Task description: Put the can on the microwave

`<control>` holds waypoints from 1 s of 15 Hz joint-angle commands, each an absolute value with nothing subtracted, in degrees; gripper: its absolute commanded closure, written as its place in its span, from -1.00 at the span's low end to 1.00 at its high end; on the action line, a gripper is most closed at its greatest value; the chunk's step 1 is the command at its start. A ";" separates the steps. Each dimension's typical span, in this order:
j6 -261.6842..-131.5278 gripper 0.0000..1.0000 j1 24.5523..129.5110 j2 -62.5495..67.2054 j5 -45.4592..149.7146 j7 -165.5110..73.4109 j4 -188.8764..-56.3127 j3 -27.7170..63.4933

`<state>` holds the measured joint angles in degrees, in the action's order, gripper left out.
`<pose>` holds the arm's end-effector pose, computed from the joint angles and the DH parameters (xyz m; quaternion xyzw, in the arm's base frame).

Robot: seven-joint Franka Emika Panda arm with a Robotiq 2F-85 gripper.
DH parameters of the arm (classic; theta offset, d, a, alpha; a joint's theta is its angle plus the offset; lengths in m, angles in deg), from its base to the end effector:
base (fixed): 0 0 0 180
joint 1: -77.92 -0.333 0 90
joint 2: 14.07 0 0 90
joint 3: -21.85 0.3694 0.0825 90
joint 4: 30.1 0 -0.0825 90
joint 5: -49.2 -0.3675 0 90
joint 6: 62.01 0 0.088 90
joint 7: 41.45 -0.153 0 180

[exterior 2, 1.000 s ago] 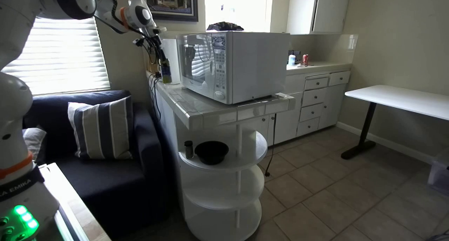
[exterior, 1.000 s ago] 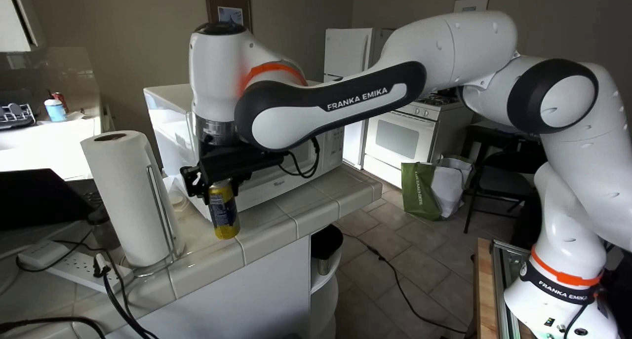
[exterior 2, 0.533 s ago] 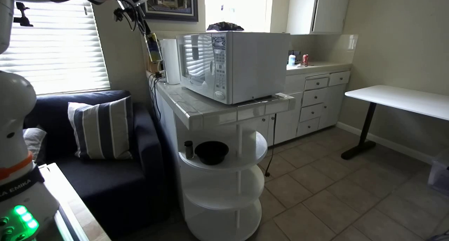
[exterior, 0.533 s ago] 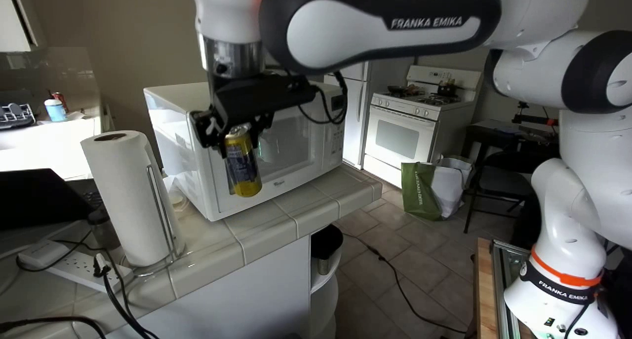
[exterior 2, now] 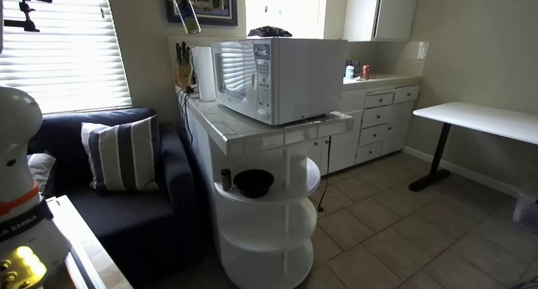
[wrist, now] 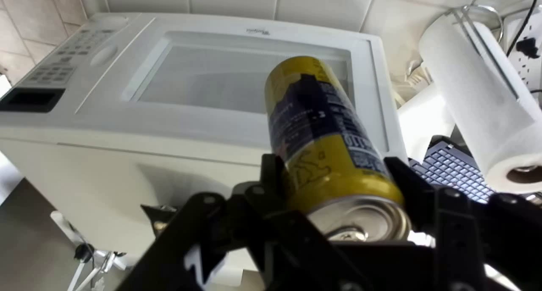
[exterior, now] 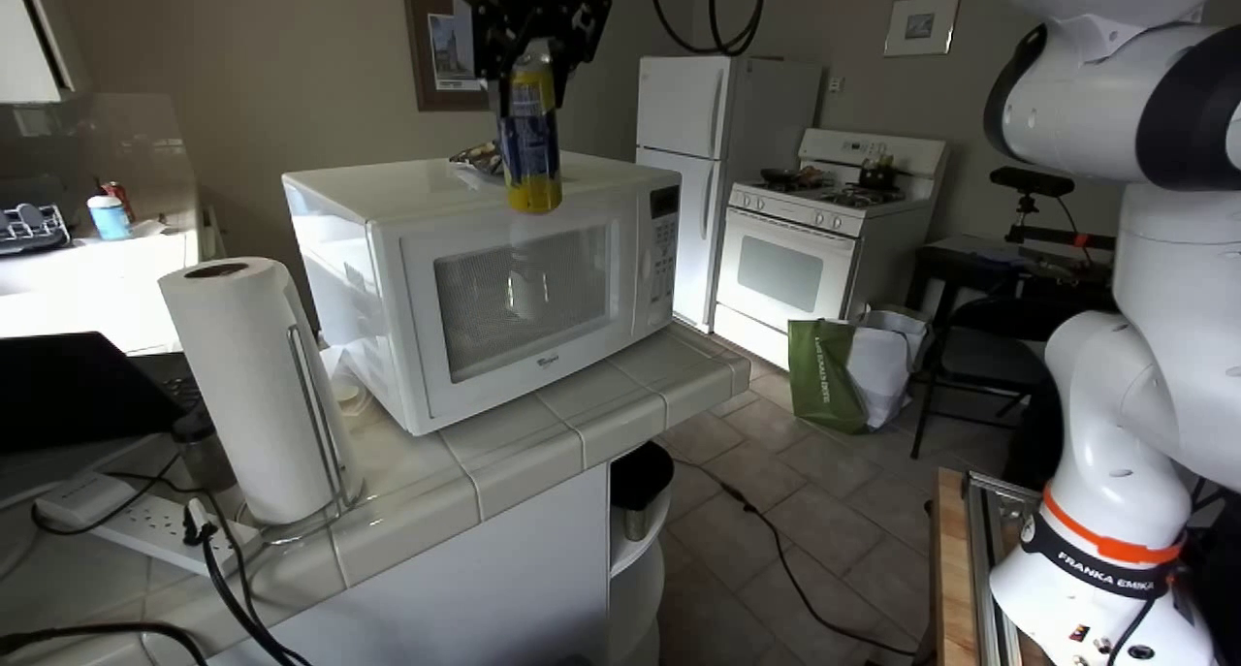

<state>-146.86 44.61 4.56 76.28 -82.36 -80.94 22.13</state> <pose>0.5662 0.2874 0.7550 0.9583 -0.1137 0.2412 0.1024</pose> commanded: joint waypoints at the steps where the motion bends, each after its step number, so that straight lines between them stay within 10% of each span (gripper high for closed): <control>1: -142.26 0.22 48.55 6.75 76.95 -73.73 -69.56 22.79; 2: -145.14 0.22 46.26 4.56 76.30 -77.84 -76.68 21.58; 3: -144.86 -0.28 46.99 4.48 76.18 -76.92 -75.51 21.57; 12: -144.86 -0.28 46.42 5.32 76.14 -77.27 -76.22 21.66; 13: -144.86 0.22 46.42 5.32 76.14 -77.27 -76.22 21.66; 15: -144.75 0.22 47.45 6.87 75.61 -76.76 -73.78 21.24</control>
